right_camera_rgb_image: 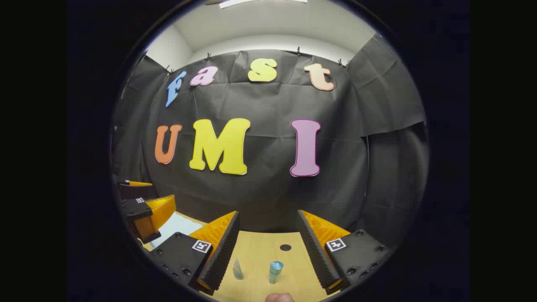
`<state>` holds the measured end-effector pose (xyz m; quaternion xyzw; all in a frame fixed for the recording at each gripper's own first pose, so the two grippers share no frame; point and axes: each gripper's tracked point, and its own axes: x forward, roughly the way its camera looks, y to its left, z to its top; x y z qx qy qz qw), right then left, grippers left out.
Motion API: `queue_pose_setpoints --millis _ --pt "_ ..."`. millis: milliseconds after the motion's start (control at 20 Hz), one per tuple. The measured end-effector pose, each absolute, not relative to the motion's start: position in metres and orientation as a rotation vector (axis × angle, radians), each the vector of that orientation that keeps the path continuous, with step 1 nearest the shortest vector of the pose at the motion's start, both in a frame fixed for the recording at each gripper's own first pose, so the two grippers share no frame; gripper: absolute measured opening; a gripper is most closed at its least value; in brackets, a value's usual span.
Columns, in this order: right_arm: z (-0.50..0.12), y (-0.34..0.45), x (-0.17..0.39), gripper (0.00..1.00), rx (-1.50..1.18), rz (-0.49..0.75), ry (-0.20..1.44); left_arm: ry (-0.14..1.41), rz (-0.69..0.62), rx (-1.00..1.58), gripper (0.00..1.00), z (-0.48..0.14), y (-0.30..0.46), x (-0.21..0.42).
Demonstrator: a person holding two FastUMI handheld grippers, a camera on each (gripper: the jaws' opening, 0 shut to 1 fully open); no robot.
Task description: First open the suitcase, pack the skin care products into it, and then close the suitcase.
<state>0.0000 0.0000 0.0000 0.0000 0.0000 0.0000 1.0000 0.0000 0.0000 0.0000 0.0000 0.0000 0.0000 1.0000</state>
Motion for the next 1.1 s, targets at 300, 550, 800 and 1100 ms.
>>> queue_pose_setpoints --millis 300,550,800,1100 --pt "-0.003 -0.005 0.004 0.8 0.013 -0.001 0.012 -0.001 0.013 -0.008 0.99 0.001 -0.004 -0.003" --pt "-0.009 -0.006 0.008 0.8 0.022 0.009 0.025 0.034 0.011 -0.018 0.99 -0.009 -0.005 -0.002" --pt "-0.014 -0.015 0.011 0.8 0.02 0.002 0.041 0.067 0.018 -0.013 0.99 -0.02 -0.003 0.002" --pt "-0.032 -0.034 0.008 0.8 -0.01 -0.025 0.074 0.097 -0.045 0.121 0.99 -0.047 -0.012 0.006"
